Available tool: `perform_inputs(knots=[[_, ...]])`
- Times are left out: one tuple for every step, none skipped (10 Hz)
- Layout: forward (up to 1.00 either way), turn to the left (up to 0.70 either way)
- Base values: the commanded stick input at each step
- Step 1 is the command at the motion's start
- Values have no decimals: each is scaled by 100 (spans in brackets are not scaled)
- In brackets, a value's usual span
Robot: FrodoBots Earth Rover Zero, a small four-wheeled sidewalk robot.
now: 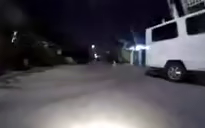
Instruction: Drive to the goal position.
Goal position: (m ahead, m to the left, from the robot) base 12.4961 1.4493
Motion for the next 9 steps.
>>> perform_inputs(knots=[[98,5],[98,5],[98,5],[98,5],[98,5],[98,5],[98,5],[98,2],[98,-21]])
